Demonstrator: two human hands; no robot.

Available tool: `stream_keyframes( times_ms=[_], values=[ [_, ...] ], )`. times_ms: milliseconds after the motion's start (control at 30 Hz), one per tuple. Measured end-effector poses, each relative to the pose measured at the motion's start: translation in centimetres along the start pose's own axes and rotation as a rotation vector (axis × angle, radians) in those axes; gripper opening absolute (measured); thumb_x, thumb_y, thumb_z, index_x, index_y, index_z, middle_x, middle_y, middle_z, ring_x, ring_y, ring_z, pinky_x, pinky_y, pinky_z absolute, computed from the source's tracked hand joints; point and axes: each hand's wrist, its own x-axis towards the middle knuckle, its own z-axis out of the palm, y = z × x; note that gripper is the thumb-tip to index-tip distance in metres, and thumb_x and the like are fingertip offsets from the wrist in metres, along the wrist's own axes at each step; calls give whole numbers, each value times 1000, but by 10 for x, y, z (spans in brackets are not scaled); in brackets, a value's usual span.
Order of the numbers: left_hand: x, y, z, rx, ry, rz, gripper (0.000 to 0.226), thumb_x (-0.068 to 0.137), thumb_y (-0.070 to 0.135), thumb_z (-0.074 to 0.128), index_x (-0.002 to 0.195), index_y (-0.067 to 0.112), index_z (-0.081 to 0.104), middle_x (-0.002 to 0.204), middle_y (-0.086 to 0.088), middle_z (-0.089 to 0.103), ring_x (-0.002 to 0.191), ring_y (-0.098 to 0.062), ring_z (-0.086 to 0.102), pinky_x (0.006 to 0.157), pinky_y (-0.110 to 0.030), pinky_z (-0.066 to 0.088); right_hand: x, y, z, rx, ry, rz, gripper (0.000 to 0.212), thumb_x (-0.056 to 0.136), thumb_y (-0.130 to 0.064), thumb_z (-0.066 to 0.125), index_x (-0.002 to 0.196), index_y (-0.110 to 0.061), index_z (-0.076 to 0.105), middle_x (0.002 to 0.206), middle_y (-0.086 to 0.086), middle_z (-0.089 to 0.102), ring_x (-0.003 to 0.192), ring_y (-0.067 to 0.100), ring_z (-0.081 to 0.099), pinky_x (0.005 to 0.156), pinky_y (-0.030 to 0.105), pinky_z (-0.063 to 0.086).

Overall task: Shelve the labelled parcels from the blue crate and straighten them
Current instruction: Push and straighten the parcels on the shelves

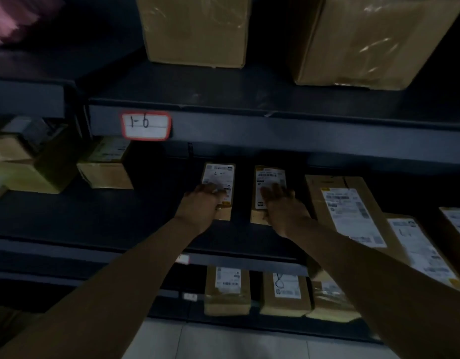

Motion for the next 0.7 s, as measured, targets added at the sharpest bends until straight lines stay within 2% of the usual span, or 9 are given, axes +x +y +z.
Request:
stream_keyframes(
  times_ms=[267,400,467,567,633,700],
  values=[
    [47,-33,1,-55,87,-38,53,93,16,50,144,27,40,153,1,32,136,-23,36,108,-36,36,60,-8,-8,30,75,-4,75,94,-18,56,153,-15,8,160,15,3,145,41,8,113,49,30],
    [58,-34,2,10,67,-111,55,93,11,47,145,28,36,153,-2,32,135,-29,36,107,-47,35,68,-15,-9,-6,102,28,82,92,-12,58,153,-16,5,160,16,5,144,40,12,109,48,35],
    [59,-30,0,116,40,-151,60,92,8,47,147,28,30,154,-4,29,138,-30,30,109,-52,29,62,-18,-8,-28,118,53,84,91,-12,59,153,-17,3,159,16,6,142,42,16,107,47,37],
    [50,-17,-5,200,16,-195,72,90,14,50,151,30,15,158,-7,15,143,-34,13,115,-55,10,34,-18,-9,-44,183,39,79,91,-15,57,153,-15,8,157,17,15,138,39,24,106,46,33],
    [37,0,-9,163,109,-171,70,92,19,50,151,25,12,158,-9,11,145,-34,7,115,-55,4,7,-11,-14,-32,279,-12,72,90,-16,55,152,-13,16,153,17,25,135,38,29,105,45,32],
    [21,26,-16,86,226,-73,62,94,20,49,150,21,21,156,-11,18,143,-32,13,115,-52,3,-25,2,-22,-40,368,-29,68,90,-19,55,150,-11,25,148,16,35,131,37,35,105,45,30]
  ],
)
